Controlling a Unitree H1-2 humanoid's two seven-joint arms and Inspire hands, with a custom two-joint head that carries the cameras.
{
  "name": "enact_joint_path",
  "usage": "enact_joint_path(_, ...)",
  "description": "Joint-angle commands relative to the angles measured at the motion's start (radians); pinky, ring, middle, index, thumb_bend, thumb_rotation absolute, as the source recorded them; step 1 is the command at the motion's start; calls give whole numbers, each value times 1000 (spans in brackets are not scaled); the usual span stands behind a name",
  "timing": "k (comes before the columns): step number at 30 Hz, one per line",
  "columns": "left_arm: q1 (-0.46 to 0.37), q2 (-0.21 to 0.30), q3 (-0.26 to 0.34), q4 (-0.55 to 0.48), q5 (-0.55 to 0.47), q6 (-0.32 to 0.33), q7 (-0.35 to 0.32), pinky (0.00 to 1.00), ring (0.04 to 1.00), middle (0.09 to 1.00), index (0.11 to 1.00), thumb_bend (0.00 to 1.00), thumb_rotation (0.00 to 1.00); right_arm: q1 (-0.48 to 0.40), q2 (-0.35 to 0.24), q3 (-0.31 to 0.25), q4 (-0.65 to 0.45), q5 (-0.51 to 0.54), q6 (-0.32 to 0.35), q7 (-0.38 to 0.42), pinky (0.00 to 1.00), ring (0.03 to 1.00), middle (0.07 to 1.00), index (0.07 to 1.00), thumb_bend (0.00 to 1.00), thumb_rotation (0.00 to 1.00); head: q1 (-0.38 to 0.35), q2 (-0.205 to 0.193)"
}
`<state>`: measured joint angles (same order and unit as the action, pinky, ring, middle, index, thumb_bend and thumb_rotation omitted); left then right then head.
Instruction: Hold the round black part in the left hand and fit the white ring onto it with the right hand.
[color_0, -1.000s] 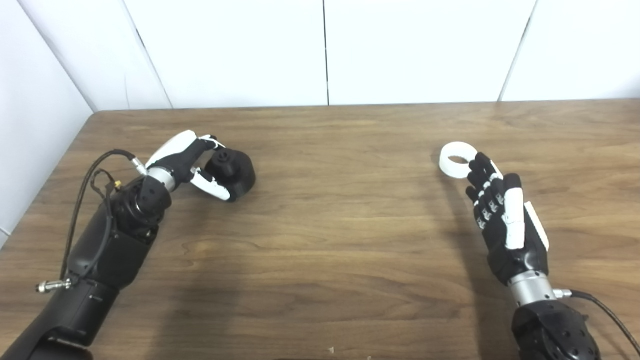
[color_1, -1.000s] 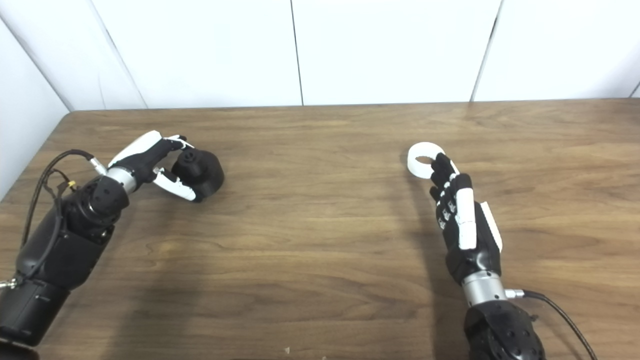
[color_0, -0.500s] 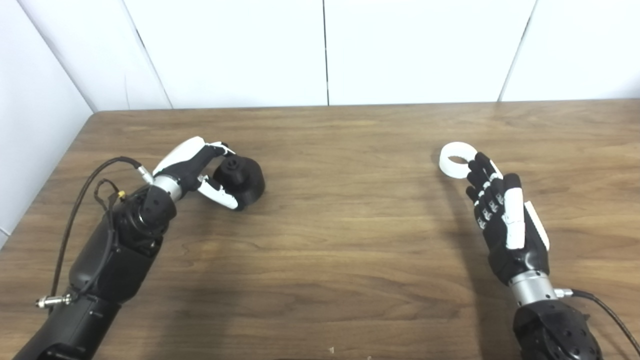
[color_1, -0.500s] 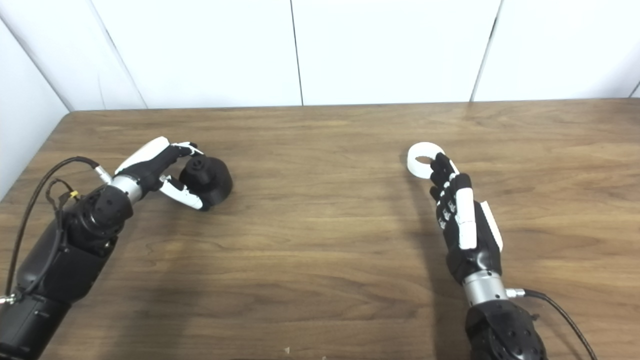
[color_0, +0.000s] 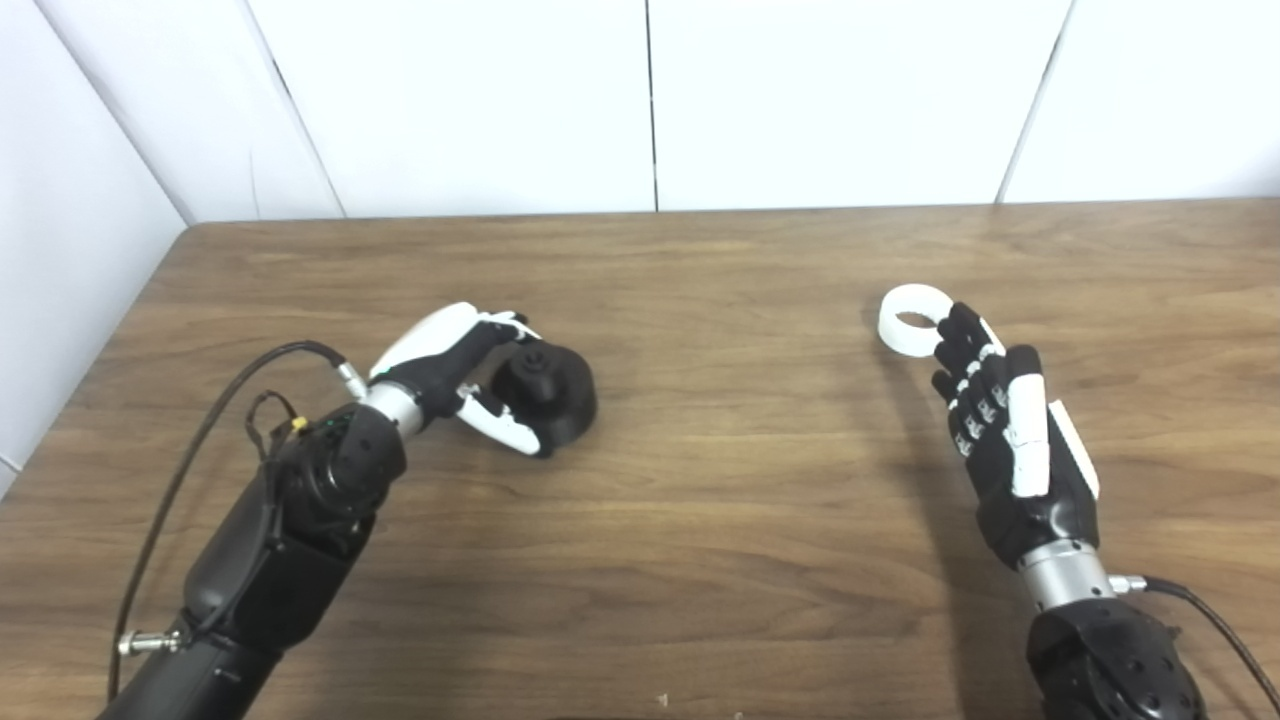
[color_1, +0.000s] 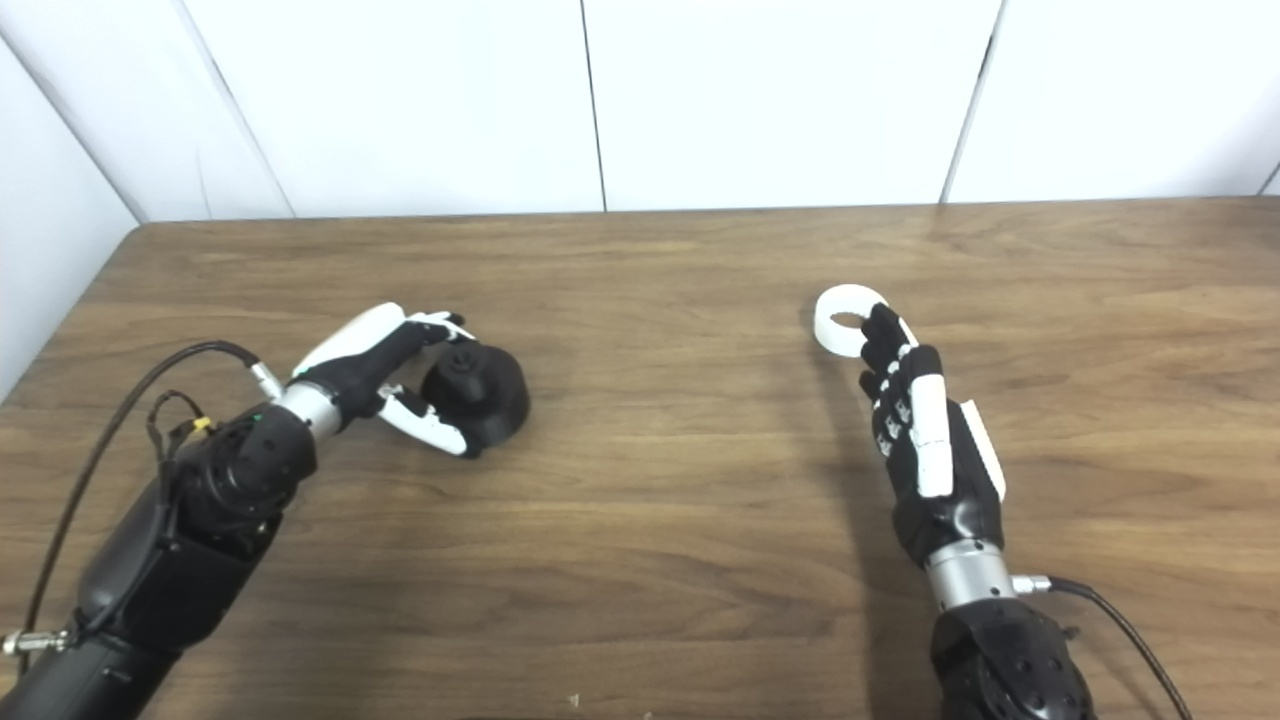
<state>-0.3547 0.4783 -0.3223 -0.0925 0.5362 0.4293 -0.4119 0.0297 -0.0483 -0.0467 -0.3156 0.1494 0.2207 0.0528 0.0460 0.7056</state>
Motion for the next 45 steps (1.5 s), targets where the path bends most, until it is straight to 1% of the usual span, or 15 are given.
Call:
enact_joint_path(1,-11,7,-15,-45,16,-19,-13,907,1000,961,706,835,158,-14,3,5,-47,2,-14,1,1000,985,961,949,645,1000,0,1)
enact_joint_path(5,9,-10,-40,-94,18,-30,-29,911,1000,966,702,835,159,-9,3,7,-52,6,-11,5,1000,993,965,958,640,1000,2,4)
enact_joint_path(10,31,-40,-74,-130,33,-51,-31,900,1000,971,700,853,177,-3,9,10,-60,8,-2,4,1000,998,968,962,644,1000,-4,7)
enact_joint_path(15,51,-58,-109,-169,55,-57,-49,925,1000,981,707,845,185,-1,14,9,-64,12,1,0,1000,999,968,959,647,1000,-8,10)
enact_joint_path(18,71,-69,-129,-193,67,-64,-56,905,1000,983,709,844,184,-2,10,5,-61,13,-5,1,1000,996,969,960,640,1000,-7,10)
enact_joint_path(21,95,-79,-144,-213,68,-89,-55,886,1000,981,703,844,176,-2,9,3,-60,10,-9,-1,1000,988,964,955,631,1000,-10,12)
enact_joint_path(25,118,-101,-165,-236,82,-97,-56,904,1000,984,702,834,180,0,10,4,-61,10,-3,-1,1000,988,965,953,633,1000,-11,12)
enact_joint_path(28,135,-123,-182,-239,94,-108,-55,919,1000,984,699,846,188,-1,17,4,-67,12,4,-6,1000,989,964,952,641,1000,-19,14)
enact_joint_path(31,147,-135,-188,-243,100,-116,-58,919,1000,985,695,850,187,-1,18,5,-75,8,15,-10,1000,985,958,950,652,1000,-25,16)
enact_joint_path(33,156,-140,-190,-247,103,-119,-59,918,1000,986,698,848,186,-2,14,4,-73,-1,9,-12,1000,979,953,940,652,1000,-25,16)
enact_joint_path(39,179,-141,-199,-264,120,-122,-68,937,1000,987,708,846,188,-5,7,0,-79,1,18,-13,1000,984,958,941,650,1000,-25,20)
enact_joint_path(45,195,-147,-191,-269,120,-125,-73,938,1000,989,709,842,189,-10,0,-5,-90,3,35,-14,1000,976,954,934,639,1000,-27,23)
